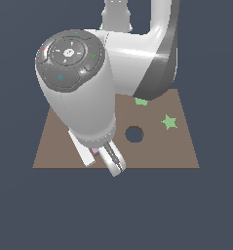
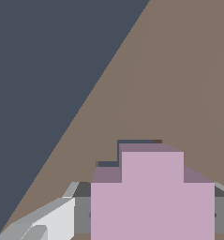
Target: Insert a designated object into the corresponding slot on a board.
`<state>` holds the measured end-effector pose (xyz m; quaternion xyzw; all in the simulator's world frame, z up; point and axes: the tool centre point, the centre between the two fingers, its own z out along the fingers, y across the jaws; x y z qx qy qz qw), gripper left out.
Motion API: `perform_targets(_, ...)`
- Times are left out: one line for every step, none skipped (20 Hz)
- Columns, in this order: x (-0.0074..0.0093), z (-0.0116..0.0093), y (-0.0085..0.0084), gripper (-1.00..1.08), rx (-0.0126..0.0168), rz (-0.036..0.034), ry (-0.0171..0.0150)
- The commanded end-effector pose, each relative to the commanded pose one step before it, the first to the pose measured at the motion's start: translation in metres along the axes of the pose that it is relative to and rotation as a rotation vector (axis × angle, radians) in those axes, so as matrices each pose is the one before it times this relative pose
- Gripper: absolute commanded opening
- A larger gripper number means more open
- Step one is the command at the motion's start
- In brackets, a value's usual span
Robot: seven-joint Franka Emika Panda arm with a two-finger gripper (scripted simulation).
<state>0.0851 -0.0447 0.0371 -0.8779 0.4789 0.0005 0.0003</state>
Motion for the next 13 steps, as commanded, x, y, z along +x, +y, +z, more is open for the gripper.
perform_targets(0.0004,0.00504,-0.00007,-1.0,-0.0003,0.00262,-0.00038)
perform_targets(0.00013,0.00119,-0.00005,-1.0,0.00007,0.00069,-0.00003)
perform_targets(-0.00009,0.00041,-0.00011,-1.0,0.0,0.0,0.0)
perform_targets(0.0,0.0,0.0,1.0,0.0,0.0,0.0)
perform_targets(0.0,0.0,0.0,1.0,0.0,0.0,0.0)
perform_targets(0.0,0.0,0.0,1.0,0.0,0.0,0.0)
perform_targets(0.0,0.0,0.0,1.0,0.0,0.0,0.0)
perform_targets(0.0,0.0,0.0,1.0,0.0,0.0,0.0)
perform_targets(0.0,0.0,0.0,1.0,0.0,0.0,0.0)
perform_targets(0.0,0.0,0.0,1.0,0.0,0.0,0.0)
perform_targets(0.0,0.0,0.0,1.0,0.0,0.0,0.0)
perform_targets(0.0,0.0,0.0,1.0,0.0,0.0,0.0)
perform_targets(0.0,0.0,0.0,1.0,0.0,0.0,0.0)
